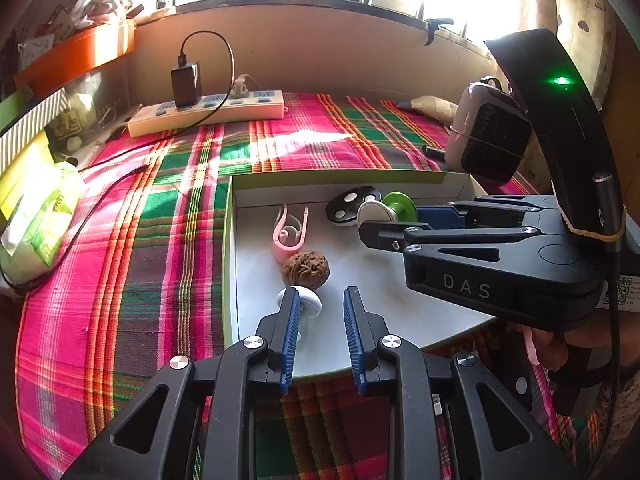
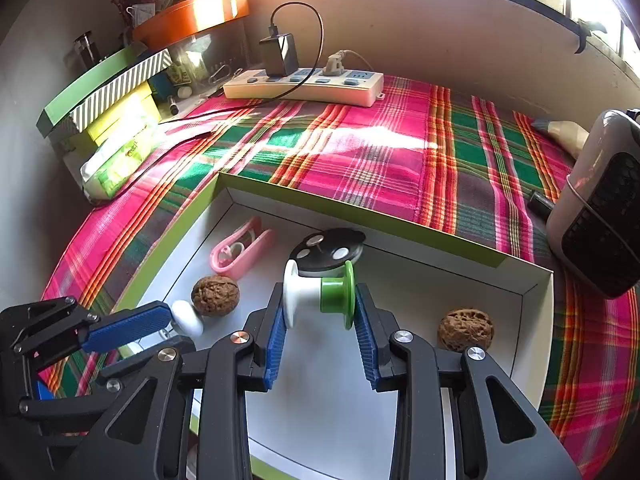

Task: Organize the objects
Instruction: 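Lower spool into box and open right gripper while left gripper releases white object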

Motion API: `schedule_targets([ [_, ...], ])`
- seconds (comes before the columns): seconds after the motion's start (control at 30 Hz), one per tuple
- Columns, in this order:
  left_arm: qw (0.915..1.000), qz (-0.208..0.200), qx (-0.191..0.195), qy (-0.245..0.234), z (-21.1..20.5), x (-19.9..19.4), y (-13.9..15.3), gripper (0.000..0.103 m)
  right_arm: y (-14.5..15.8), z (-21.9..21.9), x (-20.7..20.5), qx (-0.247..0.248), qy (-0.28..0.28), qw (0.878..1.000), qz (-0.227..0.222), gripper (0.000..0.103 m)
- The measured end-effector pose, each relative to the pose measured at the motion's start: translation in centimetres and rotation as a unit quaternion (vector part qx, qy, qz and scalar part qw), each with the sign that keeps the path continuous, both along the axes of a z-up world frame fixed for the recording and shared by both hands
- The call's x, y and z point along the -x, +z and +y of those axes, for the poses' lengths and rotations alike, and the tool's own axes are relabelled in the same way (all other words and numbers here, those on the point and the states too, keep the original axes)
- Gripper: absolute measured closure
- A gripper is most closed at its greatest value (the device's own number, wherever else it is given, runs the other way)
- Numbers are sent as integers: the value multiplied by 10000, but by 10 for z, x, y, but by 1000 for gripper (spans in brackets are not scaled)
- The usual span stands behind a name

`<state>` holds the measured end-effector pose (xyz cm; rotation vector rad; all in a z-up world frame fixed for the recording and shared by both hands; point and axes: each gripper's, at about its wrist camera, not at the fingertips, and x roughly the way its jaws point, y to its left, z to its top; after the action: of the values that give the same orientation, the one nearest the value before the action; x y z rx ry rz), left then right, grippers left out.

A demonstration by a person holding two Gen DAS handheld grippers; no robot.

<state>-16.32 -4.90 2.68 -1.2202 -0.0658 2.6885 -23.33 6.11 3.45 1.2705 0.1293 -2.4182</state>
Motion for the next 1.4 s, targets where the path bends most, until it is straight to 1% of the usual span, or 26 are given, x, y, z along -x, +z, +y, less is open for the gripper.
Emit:
schedule_targets([
  [0.17, 10000, 14, 2, 1, -2, 0, 0, 82, -2, -6, 0, -51, 83, 10000, 3, 70],
  [0.4, 10000, 9, -14, 30, -4, -1, -1, 82, -3, -14, 1, 52, 162, 9998, -101, 70],
  [0.63, 10000, -49, -23, 57, -5, -1, -3, 82, -8, -19, 3, -36, 162, 9997, -153, 70],
  [1.1, 9999, -94, -63, 59, -5, 0, -4, 82, -10, -21, 5, -29, 118, 9997, -210, 70],
  [1.23, 9999, -99, -76, 75, -5, 0, -4, 79, -9, -22, 3, -78, 122, 9998, -164, 69],
  [1.27, 9999, -99, -70, 86, -5, 0, -4, 78, -9, -21, 3, -69, 111, 9998, -169, 68],
  [1.37, 9999, -96, -67, 98, -5, -1, -3, 76, -9, -21, 3, -51, 67, 9998, -165, 57],
  [1.4, 9999, -95, -72, 107, -6, -1, -3, 75, -8, -20, 3, -46, 66, 9998, -161, 56],
])
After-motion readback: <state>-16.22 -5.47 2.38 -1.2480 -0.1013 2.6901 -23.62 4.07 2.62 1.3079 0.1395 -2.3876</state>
